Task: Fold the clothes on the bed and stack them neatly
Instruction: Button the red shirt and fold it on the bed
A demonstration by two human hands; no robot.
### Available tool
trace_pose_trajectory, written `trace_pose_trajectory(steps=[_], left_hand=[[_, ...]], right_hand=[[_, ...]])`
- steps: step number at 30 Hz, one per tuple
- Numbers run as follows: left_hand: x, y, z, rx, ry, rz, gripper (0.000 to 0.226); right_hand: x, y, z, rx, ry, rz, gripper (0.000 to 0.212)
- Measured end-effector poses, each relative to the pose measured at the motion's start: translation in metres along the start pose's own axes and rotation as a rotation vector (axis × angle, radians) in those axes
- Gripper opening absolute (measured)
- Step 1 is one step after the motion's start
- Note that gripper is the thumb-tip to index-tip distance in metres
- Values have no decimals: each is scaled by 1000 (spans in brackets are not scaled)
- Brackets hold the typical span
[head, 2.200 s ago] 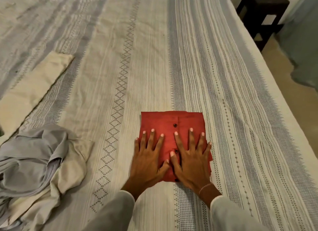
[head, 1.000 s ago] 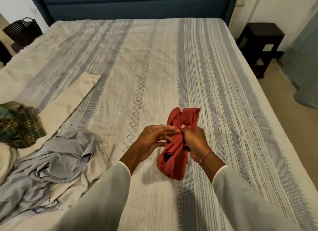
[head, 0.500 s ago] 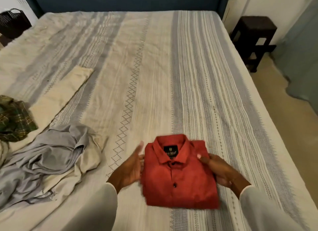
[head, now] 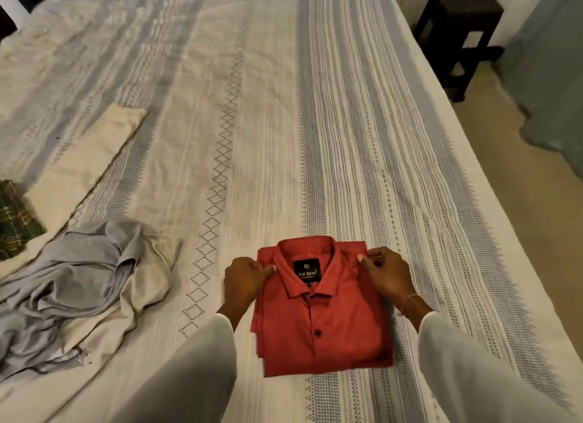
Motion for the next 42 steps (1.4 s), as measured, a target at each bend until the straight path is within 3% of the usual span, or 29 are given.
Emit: trace_pose_trajectory(steps=[4,8,12,15,18,20,24,29,31,35,38,42], left_hand=[[1,-2,0,-40,165,132,23],[-4,-5,-12,-94,478,230,16],[7,-16,-5,-107,406,176,21],[8,-16,6,-85,313,52,29],[5,-3,5,-50,144,15,48],[9,11,12,-92,96,114,54],[30,43,39,-195,-23,509,51],[46,76,75,-170,-270,685,44],[48,82,82,-126,-216,671,37],[43,83,91,-137,176,704,35],[29,81,93,-102,257,629,35],[-6,87,69,296,18,96,33]], right_hand=[[1,-7,-7,66,-99,-11,21],[-10,-15,-11,119,-221,-154,20],[-5,-14,-3,97,-71,-135,25],[-2,-1,-4,95,-110,-149,37],[-3,14,-7,42,-36,-101,39],[-3,32,-9,34,54,-19,38],[11,73,-15,65,205,165,45],[17,103,-16,37,213,202,34],[16,112,-18,34,195,193,30],[17,129,-23,79,159,134,36],[19,139,-25,109,305,116,44],[17,152,-21,136,306,1,43]])
Point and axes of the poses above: each hand's wrist, its own y-axis away from the middle knuckle, its own x-axis out of the palm, z = x × y, the point moved 10 cm from there along -y, towards the middle knuckle, and after that the axes turned 15 degrees about -x, right-handed, at the moved point
